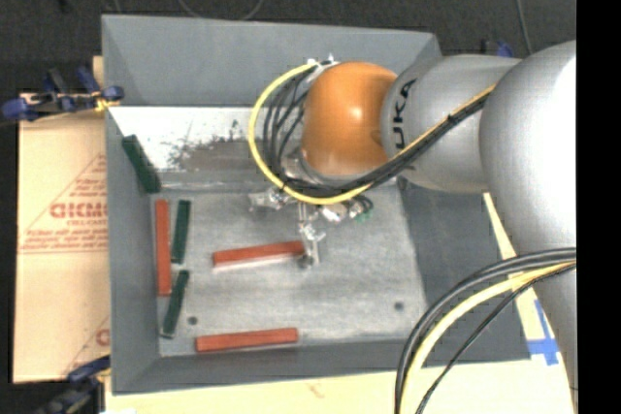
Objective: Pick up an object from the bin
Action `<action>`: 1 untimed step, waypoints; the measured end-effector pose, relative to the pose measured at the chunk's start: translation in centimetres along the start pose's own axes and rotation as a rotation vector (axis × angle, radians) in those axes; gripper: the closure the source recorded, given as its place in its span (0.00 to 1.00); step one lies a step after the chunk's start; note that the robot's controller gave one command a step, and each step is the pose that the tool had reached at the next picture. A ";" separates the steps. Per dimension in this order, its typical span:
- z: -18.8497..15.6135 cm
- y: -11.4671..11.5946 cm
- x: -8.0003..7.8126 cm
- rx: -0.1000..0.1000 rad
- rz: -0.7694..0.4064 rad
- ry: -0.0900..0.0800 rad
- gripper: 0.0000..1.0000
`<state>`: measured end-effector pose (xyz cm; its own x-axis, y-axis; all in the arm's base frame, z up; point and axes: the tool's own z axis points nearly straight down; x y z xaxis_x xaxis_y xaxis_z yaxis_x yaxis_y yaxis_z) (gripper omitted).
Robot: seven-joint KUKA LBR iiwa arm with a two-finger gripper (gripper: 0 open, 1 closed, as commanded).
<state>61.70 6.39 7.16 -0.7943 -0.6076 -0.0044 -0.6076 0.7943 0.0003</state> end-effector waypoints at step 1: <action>0.0 -0.2 0.1 0.002 0.002 0.000 1.00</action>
Offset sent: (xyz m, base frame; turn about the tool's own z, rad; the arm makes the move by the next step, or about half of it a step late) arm 0.0000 0.0000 0.0000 0.0000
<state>61.77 6.18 7.20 -0.7953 -0.6062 -0.0048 -0.6062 0.7953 -0.0016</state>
